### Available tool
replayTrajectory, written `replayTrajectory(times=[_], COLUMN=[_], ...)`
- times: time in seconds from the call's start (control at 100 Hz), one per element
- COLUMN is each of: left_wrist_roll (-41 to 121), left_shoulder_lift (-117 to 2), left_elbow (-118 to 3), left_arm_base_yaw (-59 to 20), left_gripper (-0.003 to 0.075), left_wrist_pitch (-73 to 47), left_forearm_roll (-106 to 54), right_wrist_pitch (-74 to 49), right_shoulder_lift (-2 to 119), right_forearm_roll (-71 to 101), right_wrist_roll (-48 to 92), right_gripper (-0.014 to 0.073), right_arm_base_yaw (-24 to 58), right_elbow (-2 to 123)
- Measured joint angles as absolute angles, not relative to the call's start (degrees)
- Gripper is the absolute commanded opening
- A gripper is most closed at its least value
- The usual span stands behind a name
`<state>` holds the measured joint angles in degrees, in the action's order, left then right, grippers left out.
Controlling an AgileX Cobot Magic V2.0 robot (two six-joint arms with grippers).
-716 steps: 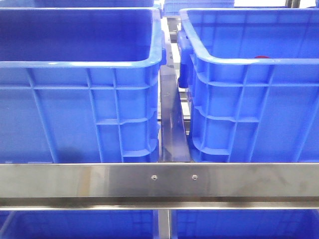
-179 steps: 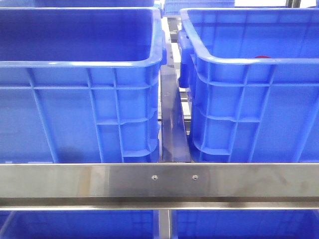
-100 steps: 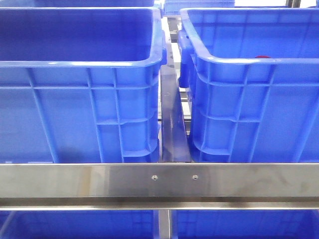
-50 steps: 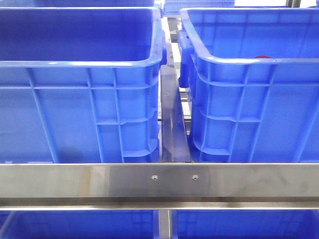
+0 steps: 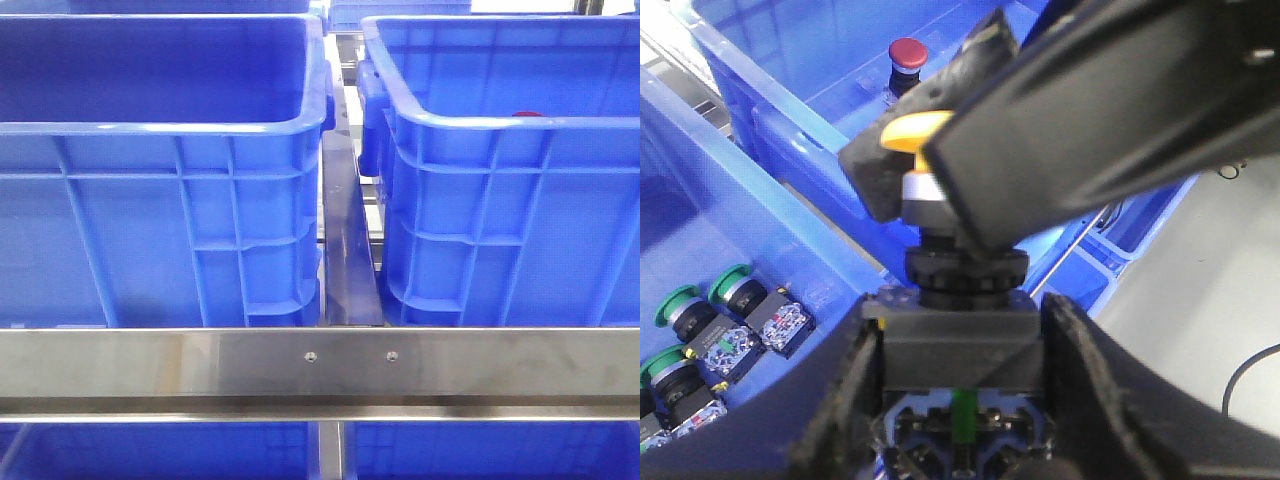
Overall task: Pick red and yellow buttons and place in box
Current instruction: 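Pass the yellow button from the left gripper to the right gripper, then carry the yellow button with the right gripper over the other bin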
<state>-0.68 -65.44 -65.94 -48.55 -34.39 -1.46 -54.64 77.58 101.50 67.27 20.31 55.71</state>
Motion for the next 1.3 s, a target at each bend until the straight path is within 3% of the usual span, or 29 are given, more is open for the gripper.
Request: replayTrajectory(times=[0.14,0.25,0.32,0.49,0.58,1.04,1.3], left_wrist_roll=[-0.68,-0.68,-0.68,-0.68,-0.68,-3.00,-6.83], left_shoulder_lift=[-65.44,-65.44,-65.44,-65.44,-65.44,-64.60,-60.92], left_elbow=[-65.94,-65.94,-65.94,-65.94,-65.94,-65.80,-64.81], left_arm_base_yaw=[-48.55,-48.55,-48.55,-48.55,-48.55,-48.55,-44.98], left_gripper=[-0.0018,0.0022,0.0114,0.0438,0.0525,0.0533,0.0533], left_wrist_pitch=[-34.31,-34.31,-34.31,-34.31,-34.11,-35.12,-36.18], left_forearm_roll=[-1.46,-1.46,-1.46,-1.46,-1.46,1.76,5.50], right_wrist_pitch=[-55.35,-55.35,-55.35,-55.41,-55.57,-47.70,-46.78], right_shoulder_lift=[77.58,77.58,77.58,77.58,77.58,77.48,77.48], right_forearm_roll=[101.50,101.50,101.50,101.50,101.40,101.43,101.43], right_wrist_roll=[67.27,67.27,67.27,67.25,67.25,70.99,71.56], right_gripper=[0.0127,0.0090,0.0090,0.0090,0.0090,0.0090,0.0090], right_arm_base_yaw=[20.31,20.31,20.31,20.31,20.31,20.04,14.50], right_elbow=[55.75,55.75,55.75,55.75,55.75,55.75,55.75])
